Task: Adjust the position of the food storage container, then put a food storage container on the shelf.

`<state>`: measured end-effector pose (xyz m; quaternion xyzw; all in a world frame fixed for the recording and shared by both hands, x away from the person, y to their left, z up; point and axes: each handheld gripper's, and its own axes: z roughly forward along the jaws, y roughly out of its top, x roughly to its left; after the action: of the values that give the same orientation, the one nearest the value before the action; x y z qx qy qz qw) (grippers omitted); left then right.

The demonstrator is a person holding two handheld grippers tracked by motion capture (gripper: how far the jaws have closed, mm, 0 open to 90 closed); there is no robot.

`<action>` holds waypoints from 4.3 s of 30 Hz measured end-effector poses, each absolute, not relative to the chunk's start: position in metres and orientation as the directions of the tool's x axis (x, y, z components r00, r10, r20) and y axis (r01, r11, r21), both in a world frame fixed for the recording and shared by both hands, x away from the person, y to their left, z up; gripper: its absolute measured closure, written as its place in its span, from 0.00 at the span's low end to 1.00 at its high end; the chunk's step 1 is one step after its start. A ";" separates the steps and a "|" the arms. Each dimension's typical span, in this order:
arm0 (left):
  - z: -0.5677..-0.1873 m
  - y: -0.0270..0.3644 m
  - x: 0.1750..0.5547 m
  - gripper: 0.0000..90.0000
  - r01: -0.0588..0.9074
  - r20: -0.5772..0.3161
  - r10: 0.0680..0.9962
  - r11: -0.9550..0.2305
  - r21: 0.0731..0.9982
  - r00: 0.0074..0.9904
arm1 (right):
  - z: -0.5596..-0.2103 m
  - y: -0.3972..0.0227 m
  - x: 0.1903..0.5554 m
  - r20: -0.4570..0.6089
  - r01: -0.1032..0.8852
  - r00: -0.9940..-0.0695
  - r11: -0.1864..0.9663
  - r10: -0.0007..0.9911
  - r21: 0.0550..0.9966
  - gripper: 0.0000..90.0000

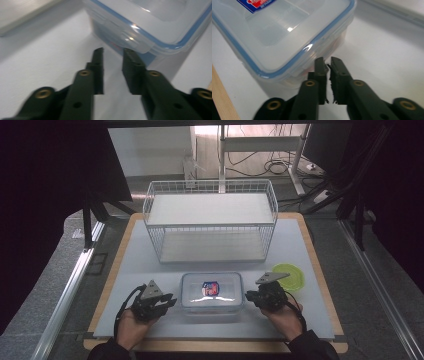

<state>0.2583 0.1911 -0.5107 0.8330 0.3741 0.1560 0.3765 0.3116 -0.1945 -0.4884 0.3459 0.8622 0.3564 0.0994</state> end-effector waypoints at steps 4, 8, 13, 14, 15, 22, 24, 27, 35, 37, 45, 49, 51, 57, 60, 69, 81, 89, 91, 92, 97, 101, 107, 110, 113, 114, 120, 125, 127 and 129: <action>-0.511 0.201 0.252 0.57 0.494 -0.007 0.760 -0.415 0.764 0.650 | -0.485 -0.203 0.309 0.052 0.494 -0.749 0.506 0.660 0.707 0.79; -0.511 0.204 0.248 0.37 0.476 0.008 0.760 -0.415 0.775 0.649 | -0.484 -0.207 0.306 0.021 0.468 -0.751 0.509 0.660 0.722 0.67; -0.513 0.209 0.241 0.21 0.462 -0.004 0.763 -0.387 0.798 0.647 | -0.482 -0.210 0.302 0.005 0.435 -0.761 0.504 0.648 0.746 0.46; -0.513 0.210 0.240 0.19 0.463 -0.009 0.762 -0.384 0.798 0.648 | -0.483 -0.211 0.302 0.011 0.438 -0.764 0.505 0.646 0.744 0.43; -0.514 0.210 0.239 0.18 0.465 -0.011 0.763 -0.382 0.799 0.646 | -0.484 -0.211 0.303 0.016 0.439 -0.766 0.505 0.642 0.743 0.40; -0.516 0.215 0.235 0.11 0.474 -0.033 0.760 -0.369 0.799 0.649 | -0.488 -0.215 0.302 0.057 0.449 -0.767 0.470 0.640 0.760 0.23; -0.517 0.216 0.235 0.08 0.470 -0.032 0.761 -0.367 0.803 0.648 | -0.489 -0.214 0.302 0.062 0.450 -0.770 0.473 0.635 0.757 0.20; -0.518 0.215 0.236 0.06 0.465 -0.022 0.761 -0.373 0.803 0.649 | -0.489 -0.213 0.302 0.054 0.435 -0.775 0.471 0.629 0.767 0.15; -0.520 0.220 0.239 0.01 0.455 -0.033 0.768 -0.343 0.822 0.640 | -0.486 -0.212 0.302 0.065 0.440 -0.768 0.451 0.636 0.776 0.06; -0.521 0.220 0.240 0.01 0.457 -0.038 0.768 -0.340 0.822 0.639 | -0.485 -0.212 0.302 0.064 0.438 -0.768 0.451 0.637 0.778 0.06; -0.520 0.213 0.241 0.02 0.454 -0.030 0.754 -0.363 0.814 0.657 | -0.478 -0.214 0.303 0.061 0.433 -0.757 0.428 0.651 0.793 0.03; -0.518 0.211 0.243 0.03 0.463 -0.047 0.748 -0.359 0.810 0.662 | -0.476 -0.212 0.304 0.066 0.435 -0.759 0.429 0.648 0.792 0.02; -0.516 0.210 0.244 0.03 0.465 -0.056 0.742 -0.358 0.810 0.668 | -0.475 -0.211 0.304 0.061 0.430 -0.764 0.436 0.642 0.791 0.02; -0.511 0.206 0.254 0.03 0.474 -0.095 0.727 -0.337 0.813 0.680 | -0.473 -0.203 0.306 0.066 0.427 -0.770 0.436 0.634 0.792 0.02; -0.509 0.204 0.262 0.03 0.491 -0.134 0.720 -0.313 0.813 0.680 | -0.472 -0.197 0.308 0.067 0.430 -0.768 0.435 0.637 0.792 0.00; -0.506 0.189 0.287 0.01 0.513 -0.173 0.697 -0.314 0.799 0.696 | -0.471 -0.183 0.319 0.118 0.464 -0.781 0.443 0.613 0.767 0.00; -0.516 0.171 0.315 0.00 0.580 -0.337 0.585 -0.296 0.759 0.738 | -0.488 -0.164 0.337 0.224 0.559 -0.770 0.463 0.597 0.688 0.00; -0.524 0.169 0.322 0.00 0.650 -0.448 0.534 -0.279 0.707 0.717 | -0.498 -0.162 0.347 0.385 0.660 -0.724 0.413 0.572 0.628 0.00; -0.523 0.169 0.321 0.00 0.650 -0.446 0.533 -0.288 0.703 0.719 | -0.499 -0.163 0.347 0.399 0.672 -0.715 0.407 0.574 0.619 0.01; -0.522 0.168 0.319 0.00 0.654 -0.445 0.537 -0.297 0.696 0.717 | -0.498 -0.163 0.347 0.403 0.678 -0.710 0.405 0.577 0.614 0.03; -0.516 0.169 0.310 0.05 0.653 -0.425 0.550 -0.325 0.685 0.719 | -0.494 -0.170 0.340 0.414 0.688 -0.699 0.392 0.583 0.610 0.14; -0.510 0.172 0.298 0.17 0.623 -0.384 0.564 -0.324 0.712 0.731 | -0.488 -0.178 0.330 0.414 0.684 -0.698 0.374 0.584 0.626 0.28; -0.511 0.181 0.281 0.31 0.631 -0.416 0.559 -0.269 0.728 0.717 | -0.484 -0.191 0.322 0.441 0.684 -0.696 0.336 0.566 0.648 0.45; -0.512 0.190 0.280 0.45 0.647 -0.465 0.536 -0.216 0.732 0.705 | -0.482 -0.197 0.316 0.455 0.683 -0.698 0.321 0.553 0.656 0.53; -0.511 0.187 0.279 0.46 0.649 -0.461 0.551 -0.205 0.733 0.695 | -0.482 -0.199 0.312 0.456 0.683 -0.696 0.315 0.554 0.660 0.55; -0.510 0.187 0.279 0.46 0.652 -0.465 0.554 -0.198 0.732 0.691 | -0.481 -0.199 0.311 0.456 0.685 -0.692 0.313 0.559 0.657 0.55; -0.510 0.189 0.280 0.52 0.675 -0.508 0.563 -0.124 0.727 0.652 | -0.479 -0.199 0.310 0.468 0.703 -0.671 0.294 0.575 0.648 0.58; -0.505 0.188 0.278 0.54 0.656 -0.483 0.585 -0.115 0.745 0.651 | -0.474 -0.196 0.308 0.400 0.654 -0.706 0.323 0.585 0.684 0.59; -0.503 0.189 0.278 0.55 0.651 -0.477 0.587 -0.114 0.751 0.654 | -0.474 -0.196 0.309 0.396 0.648 -0.712 0.325 0.579 0.689 0.60; -0.499 0.189 0.278 0.56 0.646 -0.486 0.573 -0.104 0.756 0.660 | -0.472 -0.196 0.309 0.386 0.640 -0.713 0.317 0.585 0.700 0.62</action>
<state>0.2779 0.1894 -0.4990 0.7422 0.4109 -0.0346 0.5284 0.3086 -0.1960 -0.4720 0.3774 0.8109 0.4461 -0.0307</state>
